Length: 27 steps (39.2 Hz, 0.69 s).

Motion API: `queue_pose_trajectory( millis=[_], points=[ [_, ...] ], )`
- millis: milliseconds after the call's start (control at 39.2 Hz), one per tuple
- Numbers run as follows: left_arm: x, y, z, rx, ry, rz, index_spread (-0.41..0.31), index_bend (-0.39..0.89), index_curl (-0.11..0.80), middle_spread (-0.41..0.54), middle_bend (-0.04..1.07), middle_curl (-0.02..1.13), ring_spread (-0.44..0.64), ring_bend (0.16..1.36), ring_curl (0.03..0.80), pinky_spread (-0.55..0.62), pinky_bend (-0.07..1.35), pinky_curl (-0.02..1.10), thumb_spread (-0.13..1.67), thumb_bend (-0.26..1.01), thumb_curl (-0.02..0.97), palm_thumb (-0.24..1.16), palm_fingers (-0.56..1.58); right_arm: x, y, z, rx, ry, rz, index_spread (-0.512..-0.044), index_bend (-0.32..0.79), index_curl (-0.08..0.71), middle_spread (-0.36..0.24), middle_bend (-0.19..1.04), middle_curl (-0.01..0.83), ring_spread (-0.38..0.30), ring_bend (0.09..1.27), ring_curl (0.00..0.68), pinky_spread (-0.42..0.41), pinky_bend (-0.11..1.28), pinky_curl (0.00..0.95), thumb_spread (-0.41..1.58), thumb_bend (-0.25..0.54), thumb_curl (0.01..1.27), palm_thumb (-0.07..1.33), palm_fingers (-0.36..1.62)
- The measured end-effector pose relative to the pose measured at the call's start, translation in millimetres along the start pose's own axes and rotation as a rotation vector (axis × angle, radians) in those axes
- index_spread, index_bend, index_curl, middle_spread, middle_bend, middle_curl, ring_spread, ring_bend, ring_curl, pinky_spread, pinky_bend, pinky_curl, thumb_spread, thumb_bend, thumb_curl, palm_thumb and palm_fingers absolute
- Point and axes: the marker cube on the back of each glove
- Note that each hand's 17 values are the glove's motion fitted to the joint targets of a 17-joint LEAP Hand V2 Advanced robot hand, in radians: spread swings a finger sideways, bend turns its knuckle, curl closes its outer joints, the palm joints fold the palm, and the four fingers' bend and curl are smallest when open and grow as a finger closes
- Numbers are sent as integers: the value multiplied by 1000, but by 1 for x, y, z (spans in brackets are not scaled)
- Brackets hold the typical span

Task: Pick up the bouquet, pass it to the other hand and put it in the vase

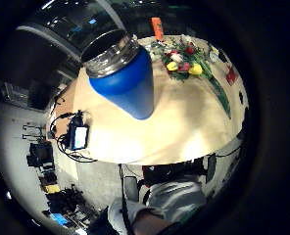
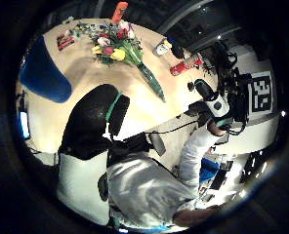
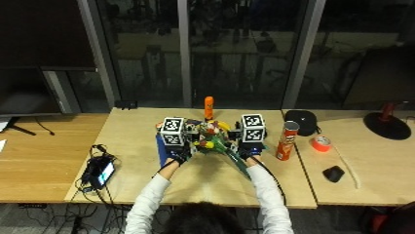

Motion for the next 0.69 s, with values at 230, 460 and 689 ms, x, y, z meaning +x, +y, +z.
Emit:
queue_pose_trajectory(
  millis=[230, 460, 689],
  points=[
    [4, 10, -1, 8, 19, 19, 59, 167, 130, 243, 177, 123, 285, 520, 176, 291, 318, 157, 823, 145, 130, 323, 323, 2, 9, 2, -9, 7, -1, -315, 89, 39, 9, 226, 126, 90, 447, 151, 195, 473, 190, 871, 164, 109, 317, 130],
    [0, 15, -4, 9, 28, 37, 66, 165, 192, 278, 181, 171, 343, 546, 205, 344, 313, 203, 992, 93, 182, 343, 294, -5, 18, -11, -2, -4, -33, -359, 122, 79, 11, 238, 186, 108, 478, 186, 226, 493, 235, 1073, 124, 151, 336, 97],
    [-7, 14, -3, -18, 28, 19, 68, 161, 233, 289, 183, 210, 364, 558, 222, 366, 310, 237, 1055, 41, 222, 362, 278, -18, 21, -20, -96, -43, -110, -364, 115, 108, 19, 265, 232, 118, 498, 210, 238, 497, 265, 1148, 79, 183, 350, 102]
  ],
)
